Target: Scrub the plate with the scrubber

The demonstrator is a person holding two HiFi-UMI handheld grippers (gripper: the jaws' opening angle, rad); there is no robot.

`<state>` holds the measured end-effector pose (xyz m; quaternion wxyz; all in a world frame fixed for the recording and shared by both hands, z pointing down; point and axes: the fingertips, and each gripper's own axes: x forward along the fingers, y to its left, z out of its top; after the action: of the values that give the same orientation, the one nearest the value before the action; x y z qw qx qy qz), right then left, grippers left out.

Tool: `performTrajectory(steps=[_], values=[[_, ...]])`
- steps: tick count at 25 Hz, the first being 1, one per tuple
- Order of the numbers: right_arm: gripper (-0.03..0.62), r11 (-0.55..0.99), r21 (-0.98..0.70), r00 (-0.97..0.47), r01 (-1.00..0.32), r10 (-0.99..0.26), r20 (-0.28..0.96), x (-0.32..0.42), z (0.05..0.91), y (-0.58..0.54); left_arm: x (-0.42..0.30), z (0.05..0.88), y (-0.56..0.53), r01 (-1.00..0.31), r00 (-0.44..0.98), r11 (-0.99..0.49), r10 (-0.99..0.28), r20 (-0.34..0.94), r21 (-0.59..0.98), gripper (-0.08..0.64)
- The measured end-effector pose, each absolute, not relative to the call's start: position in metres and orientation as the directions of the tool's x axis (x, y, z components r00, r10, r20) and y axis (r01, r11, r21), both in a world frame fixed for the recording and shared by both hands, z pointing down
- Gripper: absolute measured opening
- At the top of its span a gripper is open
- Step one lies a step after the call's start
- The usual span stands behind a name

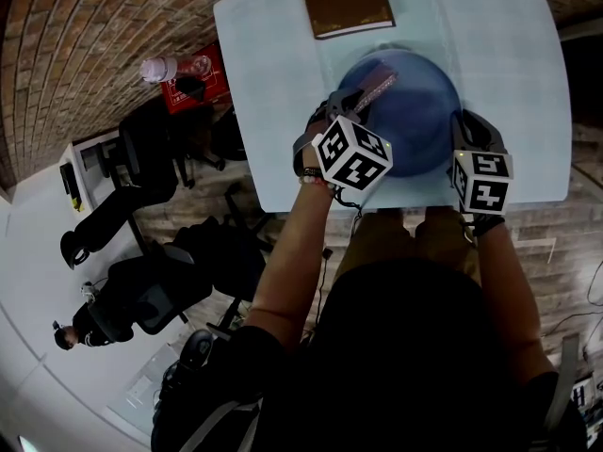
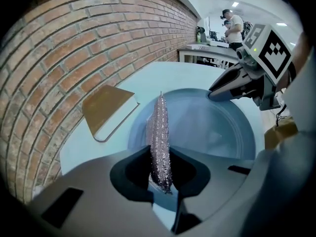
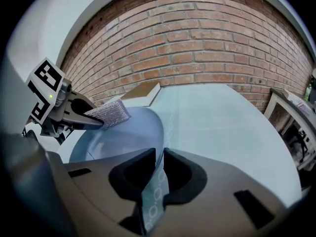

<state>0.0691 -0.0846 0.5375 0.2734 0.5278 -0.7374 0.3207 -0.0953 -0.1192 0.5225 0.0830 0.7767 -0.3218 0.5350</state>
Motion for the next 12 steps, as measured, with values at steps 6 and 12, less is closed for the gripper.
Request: performTrajectory(steps=[6,12], values=[[0.072,0.226,-0.184,-0.286,-0.957,-0.606,0.742,0.068,0.539,-0.086,-0.103,0.521,-0.097,-0.604,0.236,-0.781,-0.366,0.9,-0.159,0.077],[0.066,0.228,-0.173,-0.278,-0.958,-0.604,0.747,0.066,0.539,-0.088,-0.106,0.519,-0.068,-0.599,0.255,-0.793,-0.318,0.913,-0.109,0.078]])
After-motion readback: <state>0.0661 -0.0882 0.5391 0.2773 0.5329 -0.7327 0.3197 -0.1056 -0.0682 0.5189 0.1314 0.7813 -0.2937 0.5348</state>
